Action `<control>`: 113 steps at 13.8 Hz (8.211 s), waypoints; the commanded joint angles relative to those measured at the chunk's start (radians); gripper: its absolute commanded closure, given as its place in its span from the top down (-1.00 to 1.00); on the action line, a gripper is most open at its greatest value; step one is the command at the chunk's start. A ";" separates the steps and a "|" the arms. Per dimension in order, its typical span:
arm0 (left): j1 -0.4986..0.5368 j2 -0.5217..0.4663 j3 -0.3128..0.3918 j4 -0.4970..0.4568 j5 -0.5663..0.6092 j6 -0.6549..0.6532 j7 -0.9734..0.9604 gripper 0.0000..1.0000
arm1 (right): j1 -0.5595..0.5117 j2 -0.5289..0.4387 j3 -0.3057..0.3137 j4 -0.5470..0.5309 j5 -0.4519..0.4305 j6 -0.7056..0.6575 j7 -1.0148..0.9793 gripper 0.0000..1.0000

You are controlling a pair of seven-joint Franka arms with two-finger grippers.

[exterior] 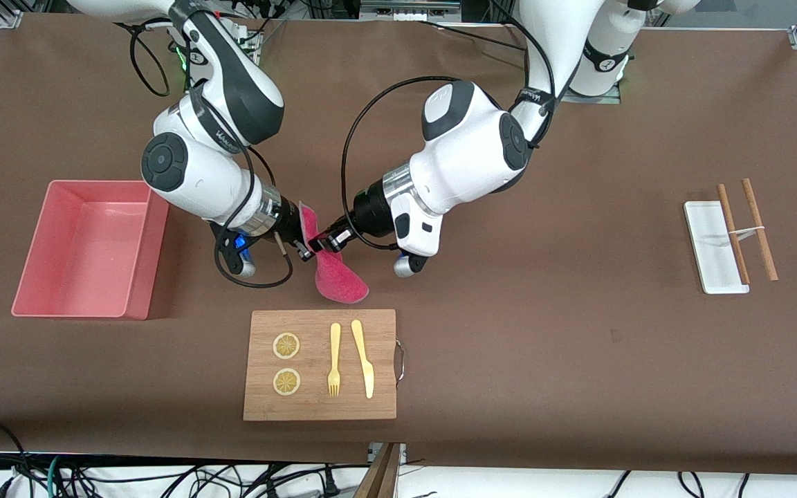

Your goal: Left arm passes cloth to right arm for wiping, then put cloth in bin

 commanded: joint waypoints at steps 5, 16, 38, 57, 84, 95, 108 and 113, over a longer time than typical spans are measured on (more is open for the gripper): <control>0.008 -0.005 0.005 0.007 -0.025 -0.003 0.007 -1.00 | -0.014 -0.012 0.007 -0.006 0.019 -0.027 -0.003 -1.00; 0.263 -0.087 0.016 -0.010 -0.001 -0.353 0.190 1.00 | -0.009 -0.012 0.009 -0.010 0.017 -0.094 -0.030 -1.00; 0.603 -0.848 -0.050 -0.834 1.044 -0.645 0.929 1.00 | 0.040 0.085 -0.274 -0.138 -0.121 -0.280 -0.667 -1.00; 0.698 -0.755 -0.038 -0.615 0.952 -0.664 0.924 1.00 | 0.081 0.169 -0.044 -0.121 -0.250 0.047 -0.210 -1.00; 0.696 -0.745 -0.038 -0.596 0.955 -0.668 0.923 1.00 | 0.023 0.006 -0.367 -0.076 -0.250 -0.334 -1.035 -1.00; 0.696 -0.743 -0.039 -0.596 0.955 -0.667 0.923 1.00 | -0.038 -0.139 -0.617 0.257 -0.337 -0.938 -1.660 -1.00; 0.696 -0.739 -0.039 -0.595 0.955 -0.667 0.921 1.00 | -0.101 -0.022 -0.700 -0.165 -0.294 -0.242 -1.784 -1.00; 0.696 -0.739 -0.039 -0.595 0.955 -0.667 0.921 1.00 | -0.101 -0.045 -0.701 -0.170 -0.282 -0.157 -1.785 1.00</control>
